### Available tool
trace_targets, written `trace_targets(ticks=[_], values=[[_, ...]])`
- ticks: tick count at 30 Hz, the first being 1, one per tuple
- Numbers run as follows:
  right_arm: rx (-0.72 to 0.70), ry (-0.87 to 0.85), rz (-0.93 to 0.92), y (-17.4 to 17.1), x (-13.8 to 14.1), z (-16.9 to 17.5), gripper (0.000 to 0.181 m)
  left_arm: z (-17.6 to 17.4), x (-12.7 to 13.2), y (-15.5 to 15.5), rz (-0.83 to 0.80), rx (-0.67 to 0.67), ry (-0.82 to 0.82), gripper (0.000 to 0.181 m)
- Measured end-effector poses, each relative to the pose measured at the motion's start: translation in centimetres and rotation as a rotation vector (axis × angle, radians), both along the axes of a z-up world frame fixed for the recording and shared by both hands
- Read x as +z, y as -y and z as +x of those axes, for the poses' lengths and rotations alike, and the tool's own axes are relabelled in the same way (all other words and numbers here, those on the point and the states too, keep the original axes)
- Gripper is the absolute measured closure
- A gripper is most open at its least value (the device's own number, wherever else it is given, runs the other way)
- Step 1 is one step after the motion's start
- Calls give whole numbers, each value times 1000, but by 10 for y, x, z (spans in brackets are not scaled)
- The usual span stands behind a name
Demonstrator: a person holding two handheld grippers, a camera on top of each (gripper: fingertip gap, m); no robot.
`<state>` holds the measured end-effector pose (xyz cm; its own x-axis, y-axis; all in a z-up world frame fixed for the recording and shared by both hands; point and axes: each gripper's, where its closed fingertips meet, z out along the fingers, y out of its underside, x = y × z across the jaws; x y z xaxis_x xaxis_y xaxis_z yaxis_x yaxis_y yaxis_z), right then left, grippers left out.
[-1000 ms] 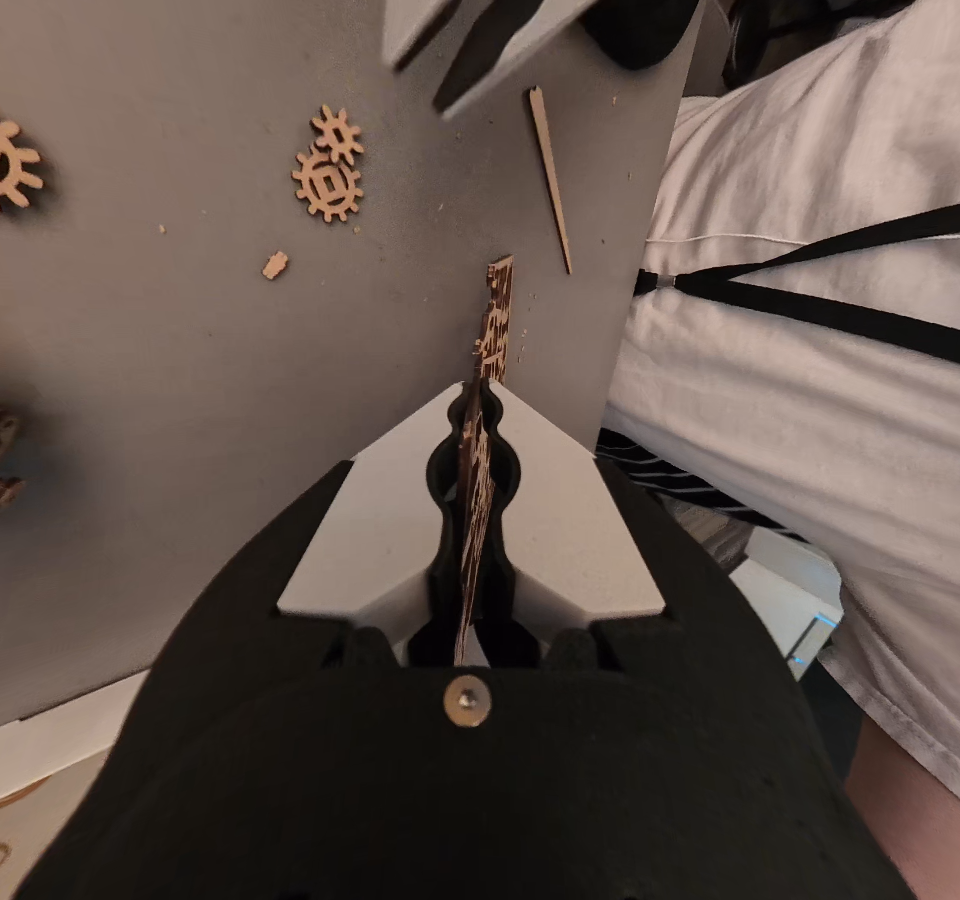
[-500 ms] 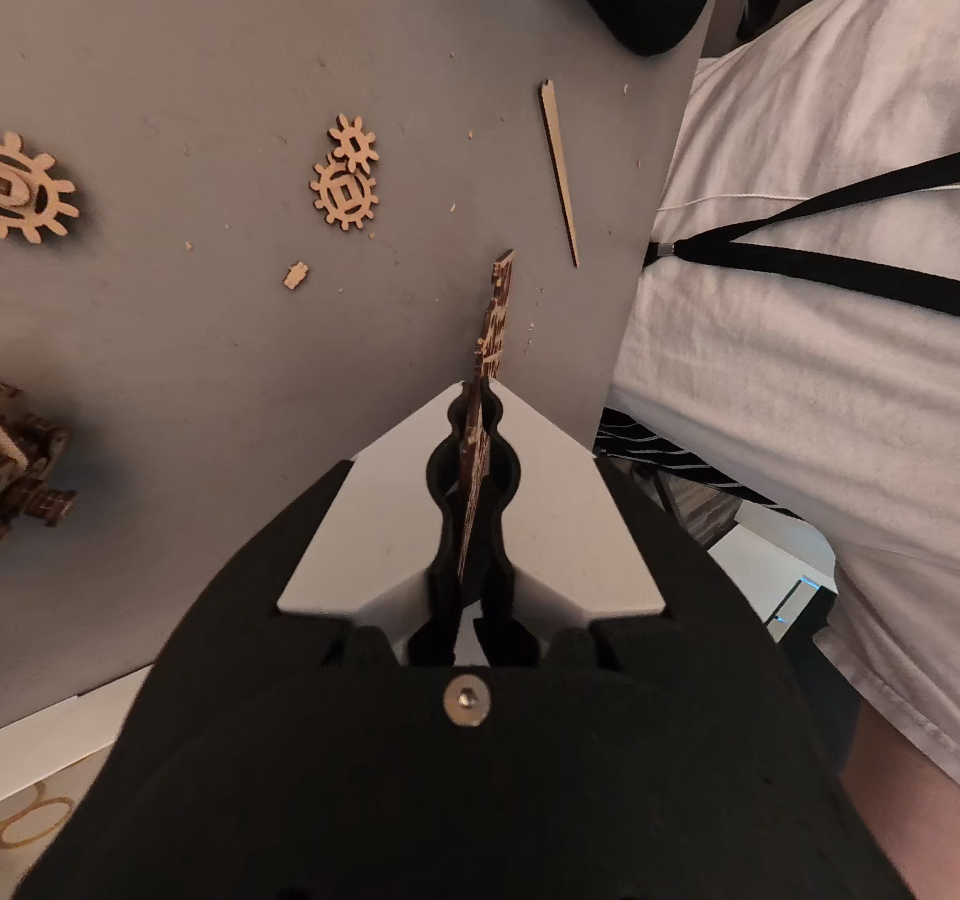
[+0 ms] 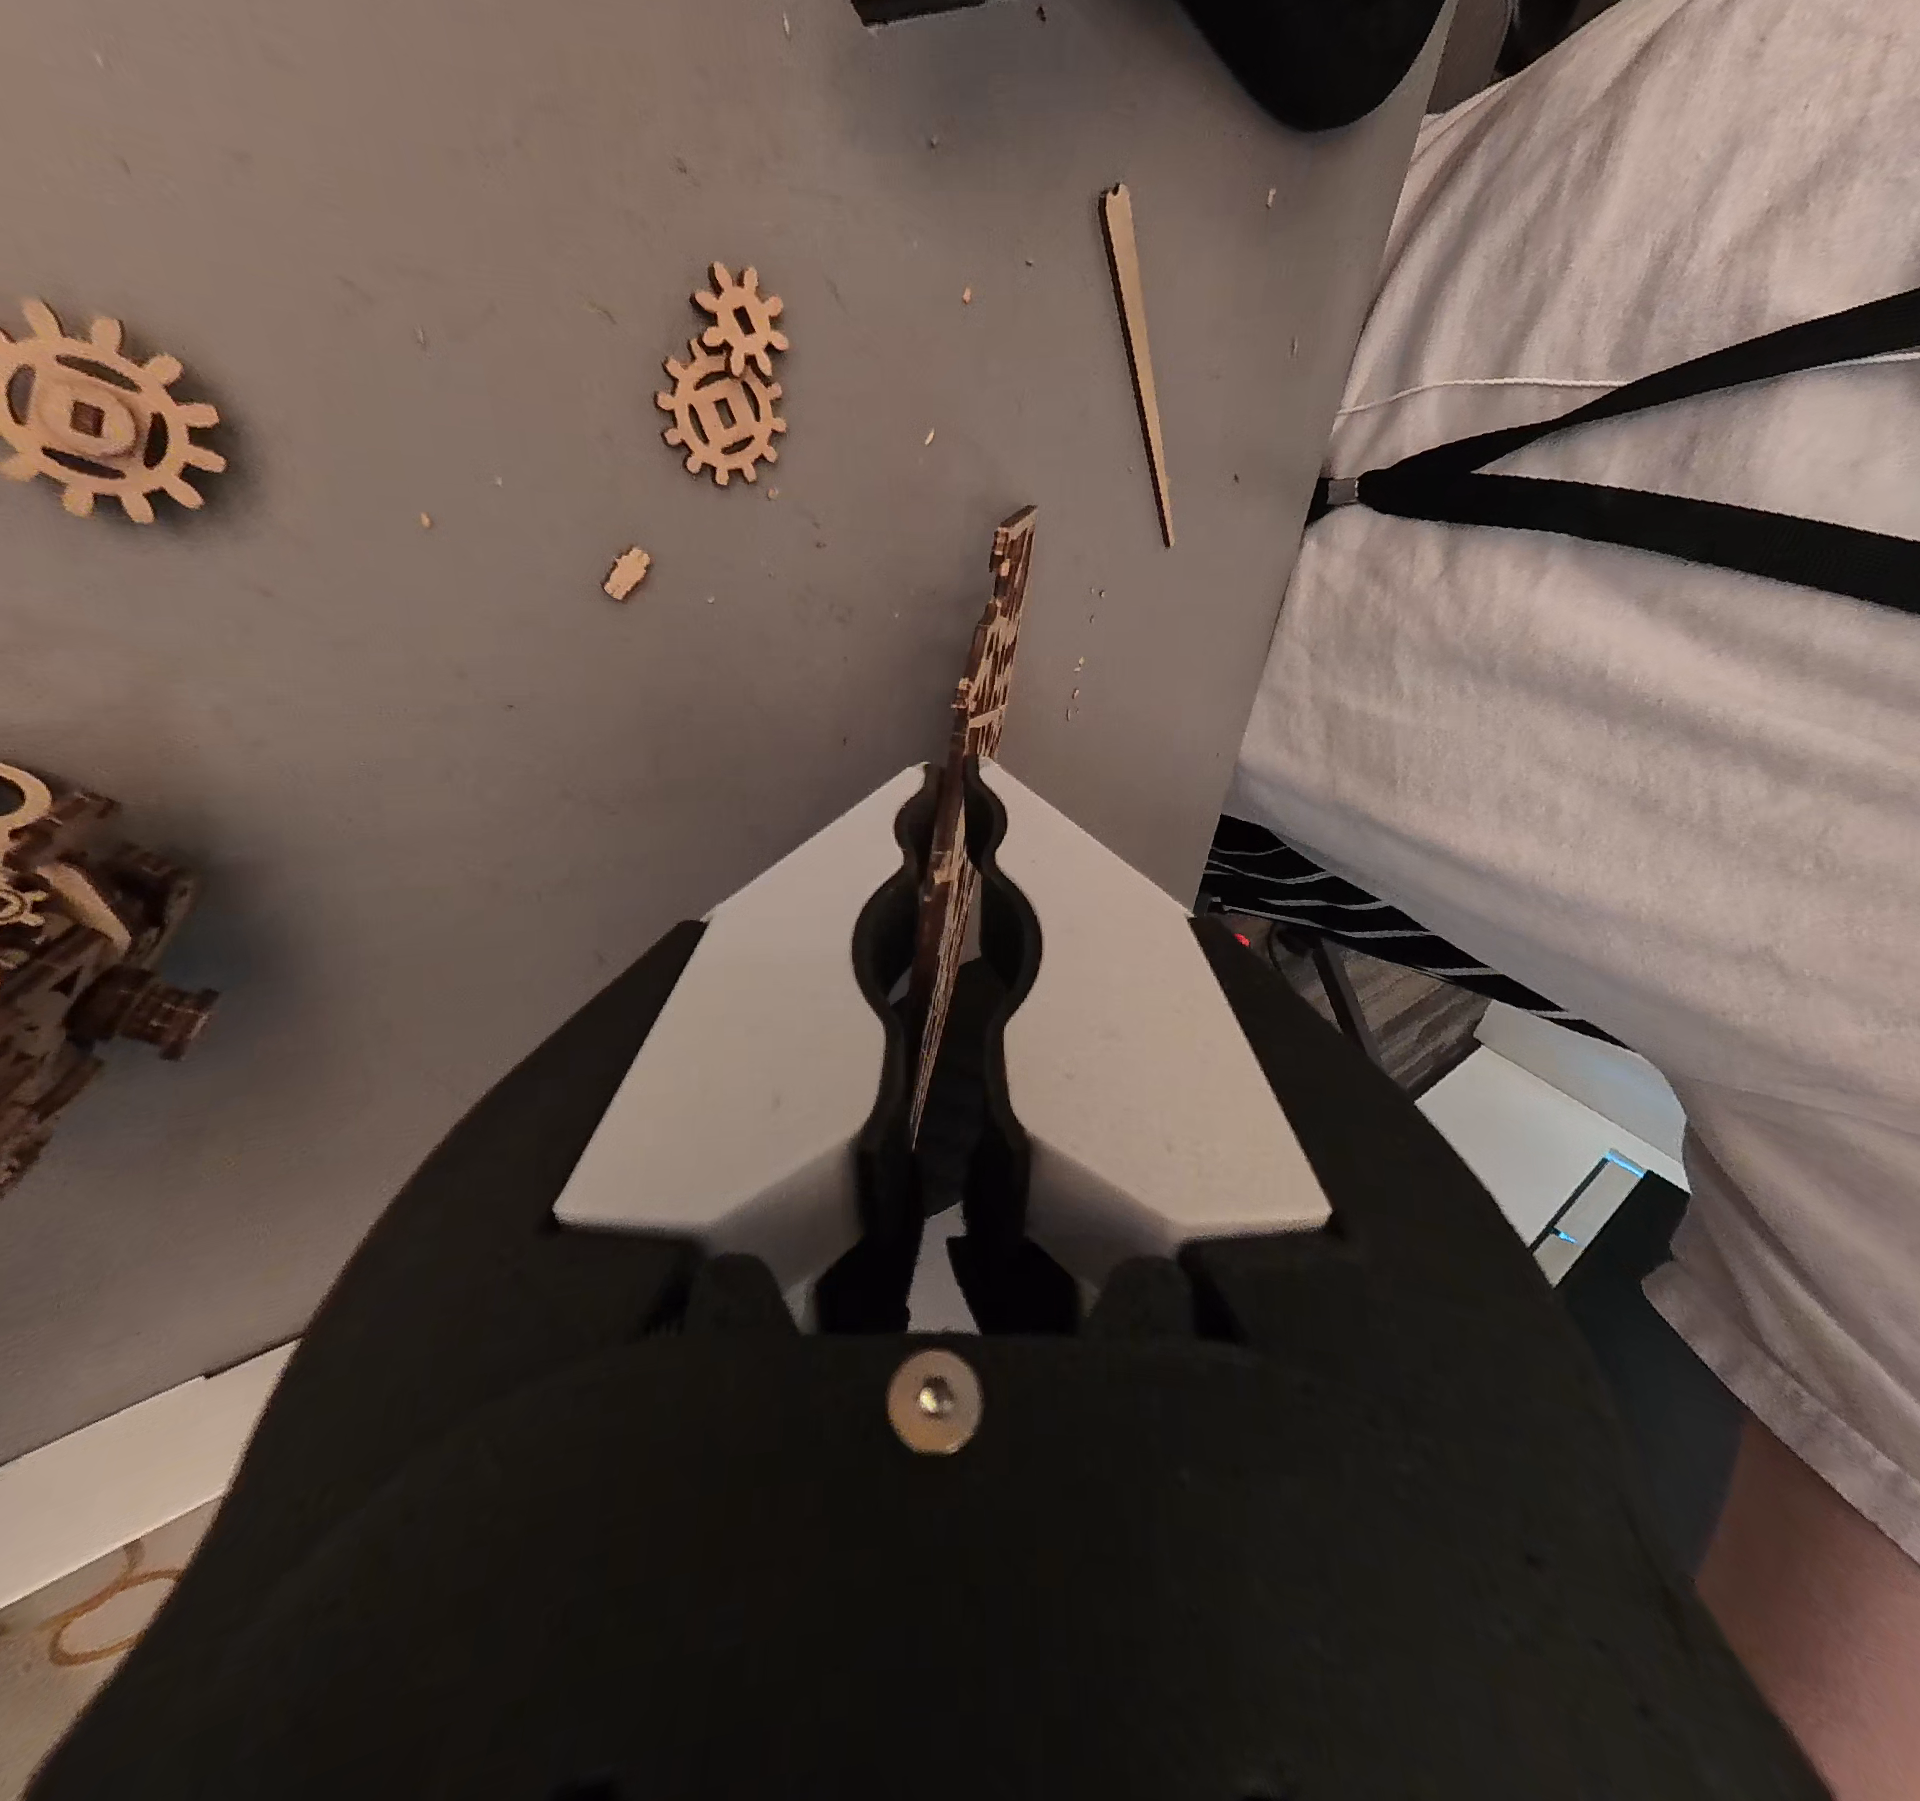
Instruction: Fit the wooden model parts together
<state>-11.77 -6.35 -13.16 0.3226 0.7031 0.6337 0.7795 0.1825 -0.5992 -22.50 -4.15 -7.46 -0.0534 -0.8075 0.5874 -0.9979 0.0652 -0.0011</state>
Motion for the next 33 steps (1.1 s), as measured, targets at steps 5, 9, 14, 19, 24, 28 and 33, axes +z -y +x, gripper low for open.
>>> trace_targets(ticks=[5, 9, 14, 19, 24, 28, 33], values=[[0, -2, -7, 0, -1, 0, 181, 1, 0, 0, -1, -4, -1, 180], [-1, -1, -10, 0, -2, 1, 181, 2, 1, 0, 0, -7, 2, 180], [-14, -36, -18, -2, 1, 2, 181, 1, 1, -1, 6, 0, 12, 180], [-29, -98, -27, -3, 8, 4, 181, 0, 2, 1, 14, 4, 20, 180], [-45, -160, -48, -5, 13, 6, 181, 2, 5, 4, 38, -7, 37, 180], [-39, -248, -45, -5, 25, 8, 181, 4, 8, 7, 69, -16, 55, 180], [18, -611, -224, 3, 65, -11, 151, 8, 11, 13, 117, -72, 100, 180]])
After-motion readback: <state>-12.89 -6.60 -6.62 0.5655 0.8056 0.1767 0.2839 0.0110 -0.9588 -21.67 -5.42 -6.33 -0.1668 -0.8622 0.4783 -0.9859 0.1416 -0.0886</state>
